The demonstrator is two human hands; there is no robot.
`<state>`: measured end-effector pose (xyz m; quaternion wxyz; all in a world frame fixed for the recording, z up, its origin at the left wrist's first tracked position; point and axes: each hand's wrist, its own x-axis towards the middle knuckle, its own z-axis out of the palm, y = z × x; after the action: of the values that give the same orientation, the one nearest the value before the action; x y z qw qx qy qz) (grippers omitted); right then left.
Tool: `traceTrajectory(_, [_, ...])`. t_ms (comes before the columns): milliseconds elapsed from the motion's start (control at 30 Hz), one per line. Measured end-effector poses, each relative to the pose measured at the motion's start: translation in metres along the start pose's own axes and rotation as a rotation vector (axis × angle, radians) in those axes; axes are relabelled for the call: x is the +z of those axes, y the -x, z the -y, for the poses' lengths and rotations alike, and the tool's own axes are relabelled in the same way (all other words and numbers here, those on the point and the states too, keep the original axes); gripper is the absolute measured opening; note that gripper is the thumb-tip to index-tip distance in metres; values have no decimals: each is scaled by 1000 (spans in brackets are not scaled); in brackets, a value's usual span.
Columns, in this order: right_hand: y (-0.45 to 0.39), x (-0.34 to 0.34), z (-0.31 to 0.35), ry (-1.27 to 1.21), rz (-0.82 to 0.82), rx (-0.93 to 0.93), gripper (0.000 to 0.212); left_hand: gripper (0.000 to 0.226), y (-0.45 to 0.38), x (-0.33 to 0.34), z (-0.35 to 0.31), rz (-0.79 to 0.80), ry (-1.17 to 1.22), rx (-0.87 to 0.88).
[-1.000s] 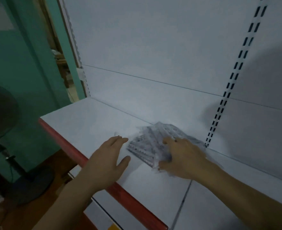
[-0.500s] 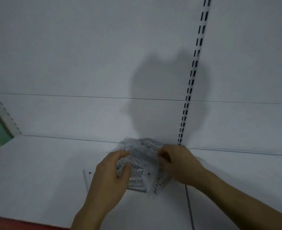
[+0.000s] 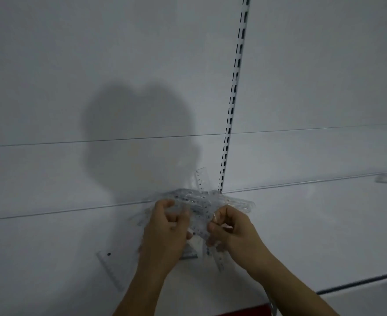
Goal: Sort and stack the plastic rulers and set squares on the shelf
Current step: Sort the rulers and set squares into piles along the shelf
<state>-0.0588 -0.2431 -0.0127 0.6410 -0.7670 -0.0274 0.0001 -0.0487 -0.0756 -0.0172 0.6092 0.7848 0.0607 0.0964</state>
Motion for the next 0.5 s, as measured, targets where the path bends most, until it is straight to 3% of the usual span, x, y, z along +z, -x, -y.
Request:
traceTrajectory(200, [6,18,8,-2,6,-21,16,9,-7,-1,-3,44,-89,144])
traceTrajectory(400, [2,25,6,32,-17,-78,13,33,-10,-2,3,113,-69,196])
traceTrajectory(500, [0,24,6,54,-6,-85,14,30,-11,-3,8,87,-42,217])
